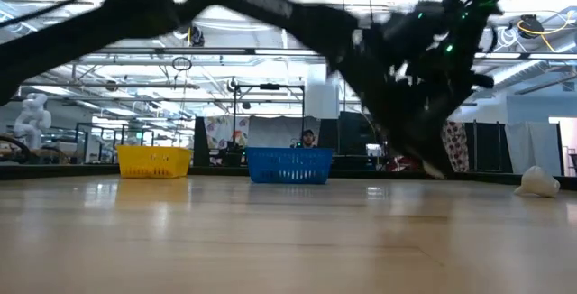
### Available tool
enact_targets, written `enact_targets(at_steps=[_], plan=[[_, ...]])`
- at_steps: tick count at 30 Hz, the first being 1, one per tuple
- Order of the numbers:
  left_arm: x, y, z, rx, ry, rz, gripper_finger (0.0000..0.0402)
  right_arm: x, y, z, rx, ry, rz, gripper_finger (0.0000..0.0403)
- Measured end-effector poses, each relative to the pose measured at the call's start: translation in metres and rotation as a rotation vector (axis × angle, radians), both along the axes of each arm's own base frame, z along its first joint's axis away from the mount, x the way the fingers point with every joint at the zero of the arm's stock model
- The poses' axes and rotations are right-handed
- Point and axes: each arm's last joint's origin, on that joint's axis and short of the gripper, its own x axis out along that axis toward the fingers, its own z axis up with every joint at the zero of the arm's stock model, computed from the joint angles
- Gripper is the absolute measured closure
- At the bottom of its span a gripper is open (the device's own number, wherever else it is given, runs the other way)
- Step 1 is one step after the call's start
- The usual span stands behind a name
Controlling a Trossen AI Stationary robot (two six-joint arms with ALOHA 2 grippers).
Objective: Sort produce into baskets
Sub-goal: Put the garlic into the green bin
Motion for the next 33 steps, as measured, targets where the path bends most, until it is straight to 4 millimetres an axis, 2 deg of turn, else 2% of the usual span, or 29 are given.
enact_targets(at_steps=[3, 8, 12, 15, 19, 25, 30, 33], plan=[[-0.014, -0.018, 0.034, 0.035, 0.083, -0.08, 0.0257, -0.01, 0.01, 0.015, -0.047, -0.045, -0.038, 0.0257], [-0.048, -0.054, 0.088, 0.083, 0.224, -0.143, 0.0257, -0.02, 0.025, 0.029, -0.076, -0.09, -0.037, 0.0257], [-0.085, -0.087, 0.143, 0.138, 0.291, -0.145, 0.0257, -0.021, 0.034, 0.035, -0.087, -0.118, -0.03, 0.0257], [-0.12, -0.115, 0.174, 0.114, 0.38, -0.156, 0.0257, -0.018, 0.041, 0.036, -0.076, -0.136, -0.021, 0.0257], [-0.17, -0.161, 0.196, 0.095, 0.559, -0.183, 0.0258, -0.01, 0.053, 0.032, -0.064, -0.139, 0.037, 0.0257], [-0.236, -0.233, 0.224, 0.008, 0.554, -0.289, 0.0258, 0.004, 0.067, 0.017, -0.135, -0.121, 0.08, 0.0257], [-0.289, -0.265, 0.223, 0.029, 0.573, -0.193, 0.0258, 0.016, 0.082, 0.006, -0.169, -0.179, 0.121, 0.0257], [-0.318, -0.277, 0.211, 0.044, 0.616, -0.128, 0.0258, 0.027, 0.093, 0.003, -0.183, -0.258, 0.174, 0.0257]])
